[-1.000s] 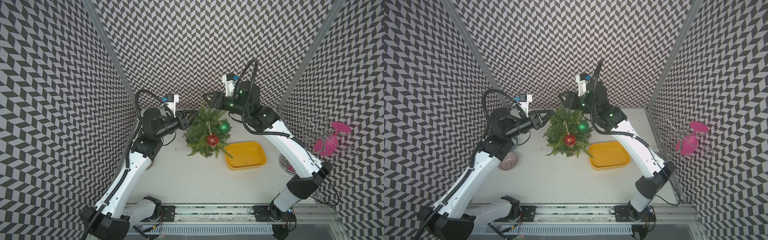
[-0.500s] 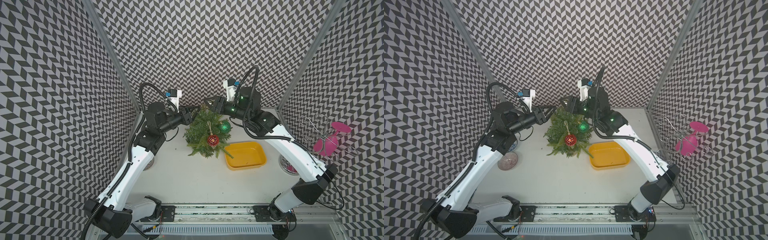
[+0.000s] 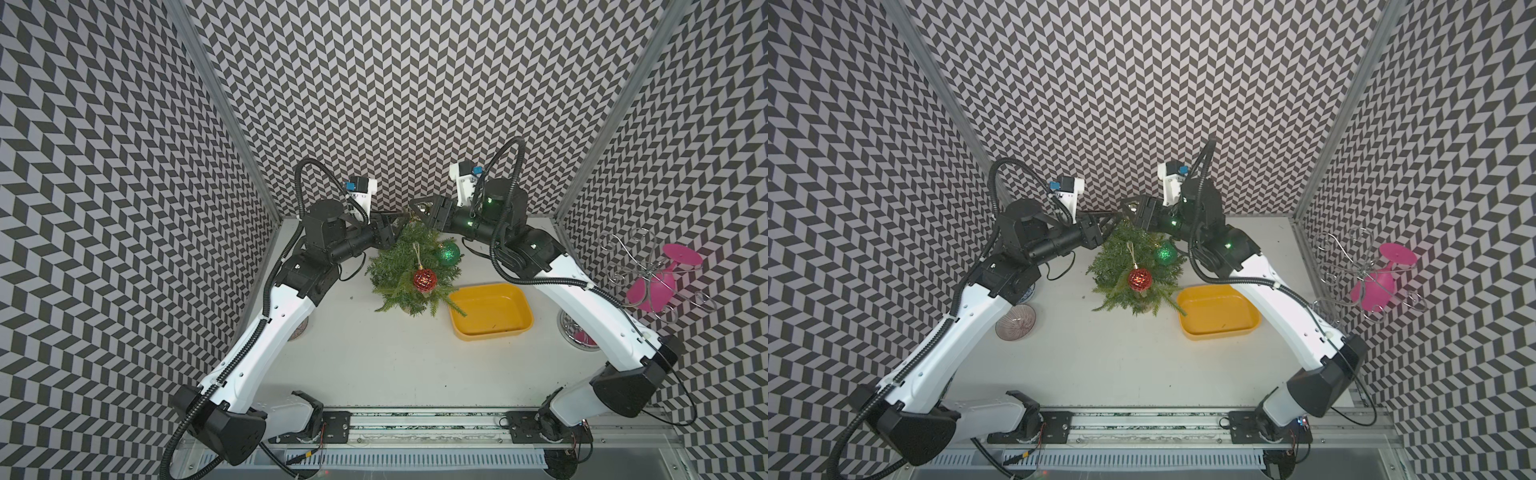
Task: Decorate the small christmas tree with ornaments
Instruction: Hang an ornament on the christmas tree.
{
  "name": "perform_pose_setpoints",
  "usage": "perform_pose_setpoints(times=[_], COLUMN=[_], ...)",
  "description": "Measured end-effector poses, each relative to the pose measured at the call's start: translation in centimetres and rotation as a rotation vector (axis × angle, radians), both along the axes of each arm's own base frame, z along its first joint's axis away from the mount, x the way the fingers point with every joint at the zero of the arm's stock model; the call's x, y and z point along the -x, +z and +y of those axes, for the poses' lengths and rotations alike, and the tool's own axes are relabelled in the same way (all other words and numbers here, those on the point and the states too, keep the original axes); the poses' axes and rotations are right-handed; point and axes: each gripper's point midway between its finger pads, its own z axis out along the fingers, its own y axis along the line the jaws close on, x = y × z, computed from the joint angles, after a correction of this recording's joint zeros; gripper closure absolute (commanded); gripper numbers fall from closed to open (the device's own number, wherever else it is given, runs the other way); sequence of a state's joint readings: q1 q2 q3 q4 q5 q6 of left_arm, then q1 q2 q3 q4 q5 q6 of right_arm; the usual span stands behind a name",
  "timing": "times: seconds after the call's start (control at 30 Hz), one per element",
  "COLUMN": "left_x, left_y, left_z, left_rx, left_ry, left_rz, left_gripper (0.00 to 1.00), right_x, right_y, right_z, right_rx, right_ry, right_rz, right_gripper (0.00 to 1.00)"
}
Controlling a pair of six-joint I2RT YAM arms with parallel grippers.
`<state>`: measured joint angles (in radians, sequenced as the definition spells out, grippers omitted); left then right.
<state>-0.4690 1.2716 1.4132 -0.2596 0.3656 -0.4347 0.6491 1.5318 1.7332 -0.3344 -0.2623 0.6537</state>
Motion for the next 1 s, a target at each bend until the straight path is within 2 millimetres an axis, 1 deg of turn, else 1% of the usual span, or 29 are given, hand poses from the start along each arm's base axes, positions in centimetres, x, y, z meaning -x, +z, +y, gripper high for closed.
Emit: perform_pose_setpoints(times=[0.2, 0.33, 0.53, 0.63, 0.83, 1.0], left_x=[-0.7, -1.1, -1.5, -1.6, -1.8, -1.9], left_y=[-0.7, -1.0, -0.7, -0.6, -0.9, -0.9], left_z=[-0.1, 0.2, 0.5, 0.6, 0.7, 0.7], left_rx=[-0.03, -0.046, -0.068, -0.074, -0.089, -0.093], left_ry=[0.029, 0.056, 0.084, 0.094, 0.104, 0.108], left_rz=[0.007, 0.013, -0.003, -0.01, -0.011, -0.012], left_gripper=[0.62, 0.66, 0.74, 0.79, 0.88, 0.89], right_x=[0.0, 0.1, 0.5, 0.8, 1.3, 1.5], right_y=[0.1, -0.4, -0.9, -1.0, -1.0, -0.5], right_z=[0.0, 0.1, 0.2, 0.3, 0.4, 0.4], right_rx=[-0.007, -0.009, -0.023, -0.034, -0.055, -0.075], right_ry=[0.001, 0.004, 0.025, 0.041, 0.062, 0.068], right_rz=[-0.005, 0.001, 0.015, 0.017, 0.02, 0.014], right_gripper=[0.39, 0.39, 0.39, 0.39, 0.39, 0.4])
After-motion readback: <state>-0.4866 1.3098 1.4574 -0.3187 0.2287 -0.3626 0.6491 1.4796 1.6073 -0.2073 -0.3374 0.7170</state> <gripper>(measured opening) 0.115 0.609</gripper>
